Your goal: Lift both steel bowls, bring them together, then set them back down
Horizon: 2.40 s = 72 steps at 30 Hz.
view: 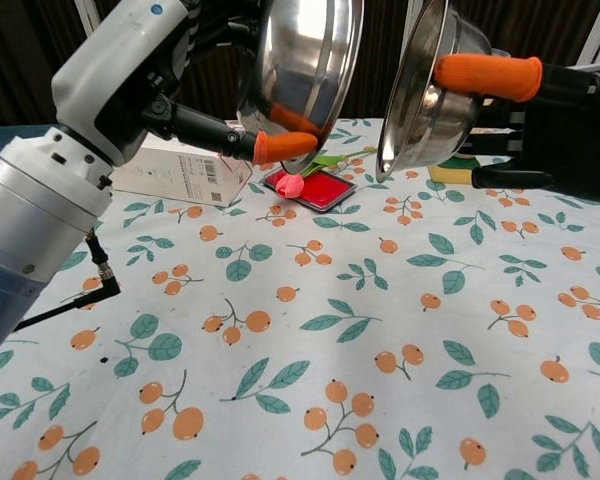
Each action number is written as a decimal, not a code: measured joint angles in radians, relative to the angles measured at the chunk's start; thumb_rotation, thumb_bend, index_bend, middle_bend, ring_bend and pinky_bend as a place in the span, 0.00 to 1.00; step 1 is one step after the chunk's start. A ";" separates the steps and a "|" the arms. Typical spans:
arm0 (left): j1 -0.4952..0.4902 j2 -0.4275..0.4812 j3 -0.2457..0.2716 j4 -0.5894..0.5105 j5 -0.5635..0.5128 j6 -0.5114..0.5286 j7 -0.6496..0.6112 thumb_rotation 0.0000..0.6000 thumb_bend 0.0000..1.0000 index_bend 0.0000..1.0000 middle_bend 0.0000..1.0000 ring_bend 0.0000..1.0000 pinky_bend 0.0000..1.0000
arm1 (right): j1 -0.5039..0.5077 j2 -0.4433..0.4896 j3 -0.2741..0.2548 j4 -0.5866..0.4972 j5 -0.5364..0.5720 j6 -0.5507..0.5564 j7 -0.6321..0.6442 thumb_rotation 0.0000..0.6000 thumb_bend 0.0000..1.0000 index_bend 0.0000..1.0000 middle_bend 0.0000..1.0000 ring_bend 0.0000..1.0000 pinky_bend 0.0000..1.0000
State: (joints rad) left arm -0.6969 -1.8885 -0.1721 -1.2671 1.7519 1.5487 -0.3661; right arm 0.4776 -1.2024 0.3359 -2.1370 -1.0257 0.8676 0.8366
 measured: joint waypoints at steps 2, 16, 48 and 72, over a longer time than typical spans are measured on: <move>-0.003 -0.004 0.001 0.002 -0.002 -0.005 0.002 1.00 0.49 0.48 0.61 0.48 0.69 | -0.001 0.003 0.002 -0.003 -0.008 -0.009 0.006 1.00 0.40 1.00 0.95 1.00 1.00; -0.064 -0.084 -0.021 0.034 -0.017 -0.061 0.025 1.00 0.49 0.48 0.61 0.48 0.69 | 0.007 -0.006 0.000 -0.064 -0.015 -0.019 -0.032 1.00 0.40 1.00 0.95 1.00 1.00; -0.005 0.297 0.073 -0.486 -0.103 -0.210 0.066 1.00 0.51 0.48 0.61 0.48 0.69 | -0.022 0.078 0.053 0.170 -0.078 -0.071 0.041 1.00 0.40 1.00 0.95 1.00 1.00; -0.027 0.549 0.193 -0.601 -0.528 -0.574 0.612 1.00 0.29 0.25 0.38 0.29 0.32 | -0.021 -0.328 -0.321 0.939 -0.679 0.294 -0.840 1.00 0.40 0.50 0.50 0.60 0.78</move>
State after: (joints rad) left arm -0.7241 -1.3392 0.0210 -1.8679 1.2243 0.9745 0.2459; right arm 0.4570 -1.5306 0.0150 -1.1981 -1.7044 1.1619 -0.0035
